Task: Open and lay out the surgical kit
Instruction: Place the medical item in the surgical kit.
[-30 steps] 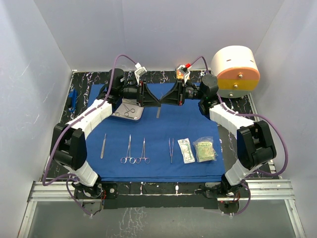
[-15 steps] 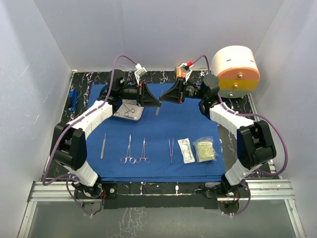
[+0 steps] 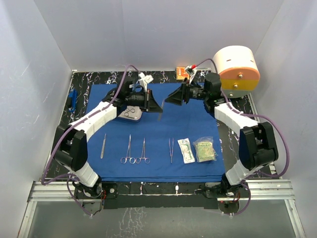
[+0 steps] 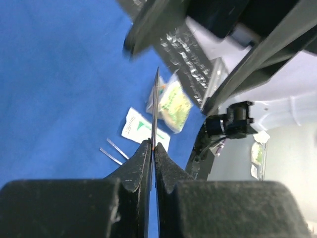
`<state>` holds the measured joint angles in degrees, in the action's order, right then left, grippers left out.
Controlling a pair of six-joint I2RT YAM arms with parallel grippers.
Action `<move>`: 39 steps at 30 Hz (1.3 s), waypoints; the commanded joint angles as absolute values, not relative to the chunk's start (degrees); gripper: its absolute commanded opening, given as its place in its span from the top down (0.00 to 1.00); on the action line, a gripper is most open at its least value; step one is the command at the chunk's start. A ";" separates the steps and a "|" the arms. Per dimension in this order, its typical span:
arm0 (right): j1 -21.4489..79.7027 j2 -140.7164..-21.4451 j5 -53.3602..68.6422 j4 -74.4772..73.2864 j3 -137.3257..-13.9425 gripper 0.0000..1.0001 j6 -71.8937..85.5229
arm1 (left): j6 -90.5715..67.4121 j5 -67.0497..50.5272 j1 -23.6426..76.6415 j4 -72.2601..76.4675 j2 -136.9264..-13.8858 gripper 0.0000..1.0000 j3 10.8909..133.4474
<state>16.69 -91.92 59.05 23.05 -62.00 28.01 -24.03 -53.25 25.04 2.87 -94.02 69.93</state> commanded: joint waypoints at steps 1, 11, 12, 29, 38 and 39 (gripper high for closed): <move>10.26 -86.03 54.41 8.81 -63.03 0.42 12.85 | -22.34 -36.22 29.71 -13.30 -89.82 1.00 70.39; -2.25 -74.01 46.14 -7.29 -54.02 0.34 -4.34 | -28.39 -20.62 43.44 -22.64 -92.10 1.00 64.91; -2.72 -72.05 44.66 -7.29 -52.53 0.33 -5.67 | -30.10 -19.62 44.43 -22.48 -92.79 1.00 64.26; -10.40 -54.08 37.59 2.18 -35.20 0.13 -5.15 | -48.14 -6.02 52.83 -31.95 -102.96 1.00 69.54; -11.49 -54.33 38.64 3.78 -33.49 0.12 -4.93 | -51.90 -5.23 53.60 -32.79 -104.56 1.00 72.31; -11.51 -54.19 38.81 3.86 -33.28 0.12 -5.01 | -52.23 -5.19 53.61 -32.93 -104.70 1.00 72.33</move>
